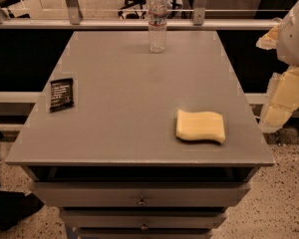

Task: Move water bottle near sponge

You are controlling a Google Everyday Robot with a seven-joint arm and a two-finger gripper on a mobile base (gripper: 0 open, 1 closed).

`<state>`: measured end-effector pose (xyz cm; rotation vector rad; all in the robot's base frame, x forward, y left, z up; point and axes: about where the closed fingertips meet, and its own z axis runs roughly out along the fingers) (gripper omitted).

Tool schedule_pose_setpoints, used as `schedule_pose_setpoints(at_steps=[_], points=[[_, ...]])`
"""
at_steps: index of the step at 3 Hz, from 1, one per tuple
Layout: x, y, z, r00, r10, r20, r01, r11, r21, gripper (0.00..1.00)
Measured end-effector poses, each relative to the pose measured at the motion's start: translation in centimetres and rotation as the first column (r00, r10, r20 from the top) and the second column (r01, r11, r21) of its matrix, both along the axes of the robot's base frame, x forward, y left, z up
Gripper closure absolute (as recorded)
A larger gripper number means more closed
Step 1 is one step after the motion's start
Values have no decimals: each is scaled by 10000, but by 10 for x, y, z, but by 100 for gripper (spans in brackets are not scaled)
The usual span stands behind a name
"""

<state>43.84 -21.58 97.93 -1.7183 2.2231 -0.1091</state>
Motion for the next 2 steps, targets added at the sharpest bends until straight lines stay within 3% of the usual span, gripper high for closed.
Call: schedule_pose_setpoints(at_steps=[1, 2], points=[[0, 0, 0, 10000, 2, 17, -2, 10000, 4, 0], [19, 7, -9, 9998, -122, 151, 111, 9974, 709, 0]])
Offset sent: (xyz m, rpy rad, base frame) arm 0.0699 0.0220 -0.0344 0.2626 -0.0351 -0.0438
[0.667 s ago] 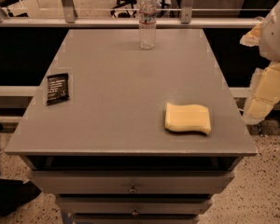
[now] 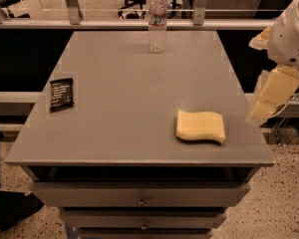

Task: Move water bottle near sponge

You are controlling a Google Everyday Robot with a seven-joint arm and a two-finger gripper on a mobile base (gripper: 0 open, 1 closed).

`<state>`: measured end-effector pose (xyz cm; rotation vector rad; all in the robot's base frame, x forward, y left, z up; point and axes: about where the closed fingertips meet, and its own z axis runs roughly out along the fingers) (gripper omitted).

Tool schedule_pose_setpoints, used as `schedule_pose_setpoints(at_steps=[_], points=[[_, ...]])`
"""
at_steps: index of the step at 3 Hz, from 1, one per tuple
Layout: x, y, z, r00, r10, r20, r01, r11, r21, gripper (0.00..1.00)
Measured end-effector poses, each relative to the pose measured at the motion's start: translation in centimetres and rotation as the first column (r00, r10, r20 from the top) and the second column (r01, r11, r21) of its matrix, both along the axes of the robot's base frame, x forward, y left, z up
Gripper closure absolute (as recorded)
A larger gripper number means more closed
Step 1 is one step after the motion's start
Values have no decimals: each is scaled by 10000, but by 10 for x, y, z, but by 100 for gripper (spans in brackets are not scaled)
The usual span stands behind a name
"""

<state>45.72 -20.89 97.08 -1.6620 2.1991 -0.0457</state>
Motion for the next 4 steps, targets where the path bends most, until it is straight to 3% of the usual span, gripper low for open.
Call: schedule_pose_setpoints(at_steps=[1, 2, 3, 4], points=[[51, 14, -17, 9989, -304, 350, 243, 9864, 1623, 0], [107, 26, -23, 9944, -671, 813, 402, 9544, 2957, 0], [165, 36, -19, 9865, -999, 1299, 388, 9125, 4072, 0], [196, 40, -13, 9797, -1255, 1565, 360, 8776, 4781, 0]])
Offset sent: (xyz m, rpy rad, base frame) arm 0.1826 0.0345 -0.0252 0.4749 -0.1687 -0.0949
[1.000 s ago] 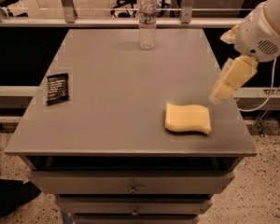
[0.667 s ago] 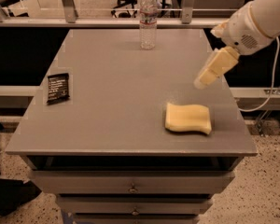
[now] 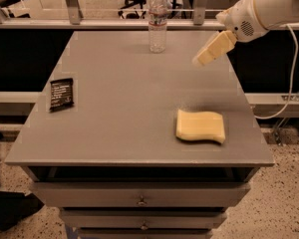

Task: Move water bottle near sponge

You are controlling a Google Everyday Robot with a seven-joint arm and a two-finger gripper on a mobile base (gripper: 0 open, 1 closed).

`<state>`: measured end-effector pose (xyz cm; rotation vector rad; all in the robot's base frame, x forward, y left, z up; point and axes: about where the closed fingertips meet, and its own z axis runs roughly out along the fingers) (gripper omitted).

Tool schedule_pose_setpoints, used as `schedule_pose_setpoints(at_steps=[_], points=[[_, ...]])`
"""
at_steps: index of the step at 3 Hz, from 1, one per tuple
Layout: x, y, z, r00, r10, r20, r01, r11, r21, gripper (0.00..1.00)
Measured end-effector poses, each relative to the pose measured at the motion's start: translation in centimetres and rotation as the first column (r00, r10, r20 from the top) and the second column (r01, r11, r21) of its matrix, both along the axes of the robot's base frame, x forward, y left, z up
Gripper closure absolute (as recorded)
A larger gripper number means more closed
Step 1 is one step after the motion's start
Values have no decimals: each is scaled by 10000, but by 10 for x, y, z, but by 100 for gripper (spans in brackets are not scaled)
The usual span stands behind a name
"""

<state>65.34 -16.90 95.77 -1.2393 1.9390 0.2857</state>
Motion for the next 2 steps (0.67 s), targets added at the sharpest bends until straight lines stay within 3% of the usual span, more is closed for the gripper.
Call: schedule_pose_setpoints(at_steps=[1, 2], points=[[23, 9, 5, 9991, -406, 138, 385, 9911, 1275, 0], [30, 13, 8, 9981, -553, 272, 503, 9860, 1589, 0]])
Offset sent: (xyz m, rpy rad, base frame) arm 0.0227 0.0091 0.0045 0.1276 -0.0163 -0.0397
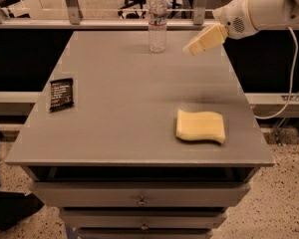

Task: Move water bottle near sponge

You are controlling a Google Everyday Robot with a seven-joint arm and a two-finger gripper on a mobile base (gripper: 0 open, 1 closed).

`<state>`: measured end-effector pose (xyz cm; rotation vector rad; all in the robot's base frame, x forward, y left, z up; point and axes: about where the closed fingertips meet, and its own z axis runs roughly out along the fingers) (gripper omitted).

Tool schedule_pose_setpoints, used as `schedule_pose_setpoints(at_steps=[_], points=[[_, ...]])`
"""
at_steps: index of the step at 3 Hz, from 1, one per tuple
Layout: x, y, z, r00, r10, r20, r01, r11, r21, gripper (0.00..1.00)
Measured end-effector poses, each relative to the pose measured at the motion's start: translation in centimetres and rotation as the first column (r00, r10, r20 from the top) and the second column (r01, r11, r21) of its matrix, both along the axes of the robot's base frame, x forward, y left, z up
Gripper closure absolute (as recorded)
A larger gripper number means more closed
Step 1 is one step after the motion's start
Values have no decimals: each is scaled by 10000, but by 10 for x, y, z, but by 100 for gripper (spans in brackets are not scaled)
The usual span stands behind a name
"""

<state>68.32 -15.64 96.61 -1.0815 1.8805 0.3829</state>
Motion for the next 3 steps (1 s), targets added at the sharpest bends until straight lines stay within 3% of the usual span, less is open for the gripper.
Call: schedule_pose_setpoints(at_steps=[2, 3], points=[[7, 6, -4, 9998, -15, 174, 11, 9997, 257, 0], [38, 28, -11, 9979, -73, 650, 18, 9964, 847, 0]])
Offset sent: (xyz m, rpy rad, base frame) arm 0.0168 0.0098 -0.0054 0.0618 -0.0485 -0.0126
